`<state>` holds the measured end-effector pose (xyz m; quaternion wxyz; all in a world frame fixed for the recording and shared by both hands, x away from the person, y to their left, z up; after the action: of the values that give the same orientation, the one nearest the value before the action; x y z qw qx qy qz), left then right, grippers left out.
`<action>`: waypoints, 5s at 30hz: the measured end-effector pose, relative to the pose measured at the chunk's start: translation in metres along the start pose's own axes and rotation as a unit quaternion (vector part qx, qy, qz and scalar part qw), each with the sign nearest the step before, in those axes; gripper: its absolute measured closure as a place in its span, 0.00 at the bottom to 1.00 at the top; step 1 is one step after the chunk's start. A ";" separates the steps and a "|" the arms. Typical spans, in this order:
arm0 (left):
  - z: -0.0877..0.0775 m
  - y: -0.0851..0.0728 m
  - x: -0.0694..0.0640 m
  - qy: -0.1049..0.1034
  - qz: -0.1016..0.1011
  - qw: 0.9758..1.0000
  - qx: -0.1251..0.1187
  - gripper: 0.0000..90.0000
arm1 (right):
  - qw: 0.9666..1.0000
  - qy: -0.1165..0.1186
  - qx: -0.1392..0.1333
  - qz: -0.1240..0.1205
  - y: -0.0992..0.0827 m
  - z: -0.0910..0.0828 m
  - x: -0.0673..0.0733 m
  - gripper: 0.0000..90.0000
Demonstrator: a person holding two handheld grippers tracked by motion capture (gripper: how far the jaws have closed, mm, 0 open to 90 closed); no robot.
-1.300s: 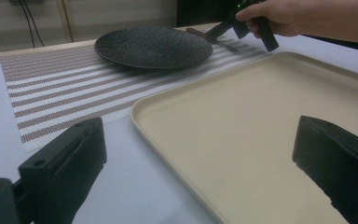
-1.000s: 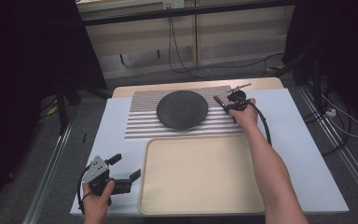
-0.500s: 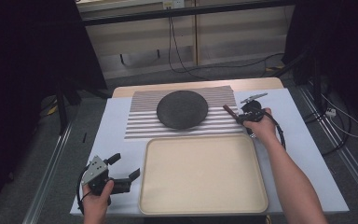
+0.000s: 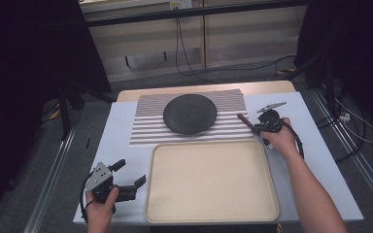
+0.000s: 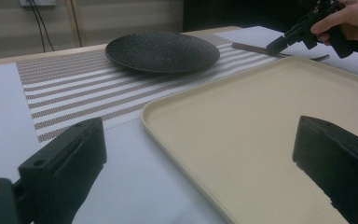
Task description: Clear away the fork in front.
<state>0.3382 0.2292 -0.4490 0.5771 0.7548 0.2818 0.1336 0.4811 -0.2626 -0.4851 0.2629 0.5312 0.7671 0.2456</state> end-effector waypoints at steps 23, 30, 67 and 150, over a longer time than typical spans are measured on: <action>0.001 0.001 0.000 -0.002 0.004 1.000 0.001 0.03 | 1.000 -0.011 0.016 0.020 0.001 0.002 0.002 0.87; -0.001 0.002 0.000 0.000 -0.003 1.000 -0.007 0.03 | 0.999 0.013 0.011 0.032 0.001 0.002 -0.003 0.88; 0.009 0.017 -0.004 -0.011 -0.019 0.999 -0.024 0.03 | 0.969 0.129 -0.195 0.079 -0.012 -0.106 0.062 0.87; 0.133 0.086 -0.069 -0.143 -0.081 0.986 -0.033 0.28 | 0.941 0.202 -0.268 0.030 -0.017 -0.123 0.165 0.87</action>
<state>0.3759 0.0678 -0.3990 0.6446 0.7216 0.2521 -0.0132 0.3388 -0.1243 -0.4283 0.2272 0.4029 0.6936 0.5522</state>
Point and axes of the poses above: each handheld gripper's, and its own axes: z roughly forward along the jaws, y roughly out of its top, x roughly to its left, the point moved 4 cm from there along z, roughly forward along the jaws, and after that the axes turned 11 degrees about -y, right-handed, at the moved point
